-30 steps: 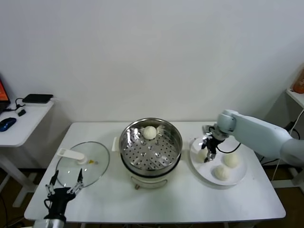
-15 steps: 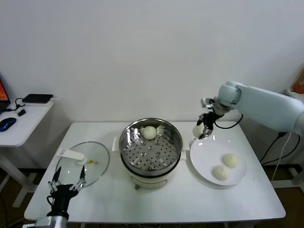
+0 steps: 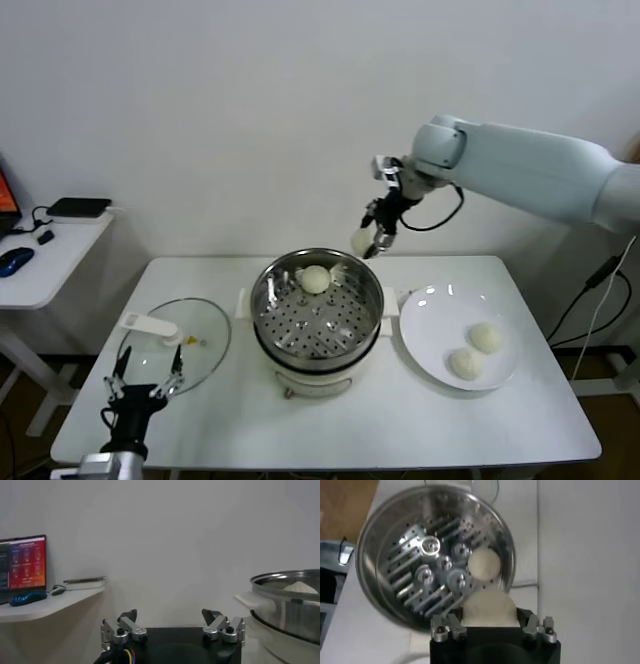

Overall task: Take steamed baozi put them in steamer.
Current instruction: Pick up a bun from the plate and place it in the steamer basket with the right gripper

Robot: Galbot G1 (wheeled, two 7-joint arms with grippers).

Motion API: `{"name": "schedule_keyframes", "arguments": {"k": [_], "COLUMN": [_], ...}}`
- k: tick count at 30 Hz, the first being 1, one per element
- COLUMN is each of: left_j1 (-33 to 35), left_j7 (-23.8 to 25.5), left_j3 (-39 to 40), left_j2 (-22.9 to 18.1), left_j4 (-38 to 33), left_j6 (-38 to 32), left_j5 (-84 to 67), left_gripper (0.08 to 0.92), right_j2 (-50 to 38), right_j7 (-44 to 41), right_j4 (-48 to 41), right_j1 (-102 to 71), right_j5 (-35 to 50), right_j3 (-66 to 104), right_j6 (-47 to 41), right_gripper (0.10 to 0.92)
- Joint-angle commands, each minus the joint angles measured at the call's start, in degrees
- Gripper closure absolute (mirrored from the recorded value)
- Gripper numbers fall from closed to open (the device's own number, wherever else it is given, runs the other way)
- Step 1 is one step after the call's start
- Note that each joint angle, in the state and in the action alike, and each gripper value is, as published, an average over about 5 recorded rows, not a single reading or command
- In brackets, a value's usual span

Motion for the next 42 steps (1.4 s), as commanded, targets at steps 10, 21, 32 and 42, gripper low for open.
{"name": "schedule_keyframes", "arguments": {"k": [10, 21, 32, 42], "left_j1": [0.92, 0.96, 0.81, 0.86], "left_j7": [-0.21, -0.31, -0.28, -0.3], "left_j3": [-1.04, -1.19, -1.04, -1.07], "left_j2": [0.34, 0.37, 0.15, 0.21], "left_j4": [-0.03, 0.37, 0.43, 0.53], "left_j6": [-0.53, -0.58, -0.46, -0.52], "left_j5": [-0.33, -0.61, -0.44, -0.51], "left_gripper": [0.177, 0.177, 0.177, 0.177], "right_j2": [17.85, 18.45, 17.42, 16.93], "right_j7": [0.98, 1.49, 2.22, 1.79], "right_j4": [-7.02, -8.08, -7.06, -6.51], "right_j1": [-8.44, -12.82, -14.56, -14.87], "right_j5": [1.78, -0.06, -0.92, -1.9], "right_j3": [2.67, 2.77, 3.16, 3.3], "right_j6": [-0.82, -0.94, -1.21, -1.19], "right_gripper": [0.321, 0.321, 0.321, 0.321]}}
